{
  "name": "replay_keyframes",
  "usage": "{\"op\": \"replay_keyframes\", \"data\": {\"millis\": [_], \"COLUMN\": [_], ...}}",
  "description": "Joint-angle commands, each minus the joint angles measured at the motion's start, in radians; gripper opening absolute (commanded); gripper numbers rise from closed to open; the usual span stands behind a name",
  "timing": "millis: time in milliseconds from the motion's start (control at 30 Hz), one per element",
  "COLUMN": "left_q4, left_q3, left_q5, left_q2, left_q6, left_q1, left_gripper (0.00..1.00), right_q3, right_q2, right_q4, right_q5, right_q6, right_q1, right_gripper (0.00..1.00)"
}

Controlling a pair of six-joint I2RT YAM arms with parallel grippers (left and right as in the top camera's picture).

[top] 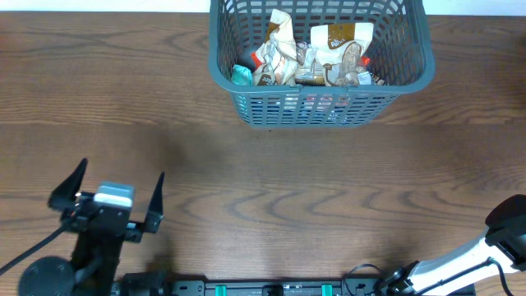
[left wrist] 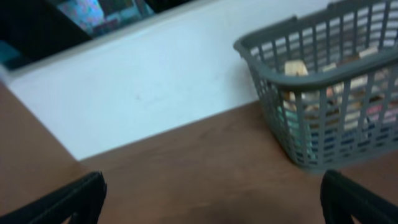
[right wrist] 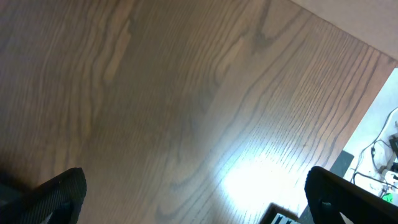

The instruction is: Pack container

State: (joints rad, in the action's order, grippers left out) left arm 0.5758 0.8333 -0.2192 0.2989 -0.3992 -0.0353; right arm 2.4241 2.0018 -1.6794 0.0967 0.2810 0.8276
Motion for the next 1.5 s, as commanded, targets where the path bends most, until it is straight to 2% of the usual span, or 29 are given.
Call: {"op": "replay_keyframes", "data": {"millis": [0, 200, 467, 967, 1033, 1200, 1467], "left_q4": [-0.086, -0.194, -0.201, -0.288, -0.319, -0.415, -0.424], "left_q3": [-0.117, -0.265, -0.390, -0.517, -0.546, -0.615, -0.666], "left_q5": [-0.112, -0.137, -0.137, -0.162, -0.146, -0.065, 0.112], "left_q2": [-0.065, -0.164, -0.291, -0.296, -0.296, -0.296, -0.296], "left_q6": [-0.015, -0.015, -0.015, -0.014, 0.022, 0.211, 0.404], "left_q1": [-0.023, -0.025, -0.025, -0.019, -0.019, -0.020, -0.020], "left_gripper": [0.99, 0.99, 0.99, 0.99, 0.99, 0.98, 0.99], "right_q3": [-0.005, -0.005, -0.005, -0.005, -0.005, -0.005, -0.005], "right_q2": [-0.004, -0.004, -0.004, -0.004, -0.004, -0.004, -0.004], "right_q4": [0.000, 0.000, 0.000, 0.000, 0.000, 0.000, 0.000], "right_q5": [0.000, 0.000, 0.000, 0.000, 0.000, 0.000, 0.000], "right_q6": [0.010, 0.010, 0.010, 0.010, 0.010, 0.010, 0.010], "right_q1": [0.007, 0.007, 0.007, 0.007, 0.007, 0.007, 0.007], "right_gripper": [0.99, 0.99, 0.99, 0.99, 0.99, 0.99, 0.99]}}
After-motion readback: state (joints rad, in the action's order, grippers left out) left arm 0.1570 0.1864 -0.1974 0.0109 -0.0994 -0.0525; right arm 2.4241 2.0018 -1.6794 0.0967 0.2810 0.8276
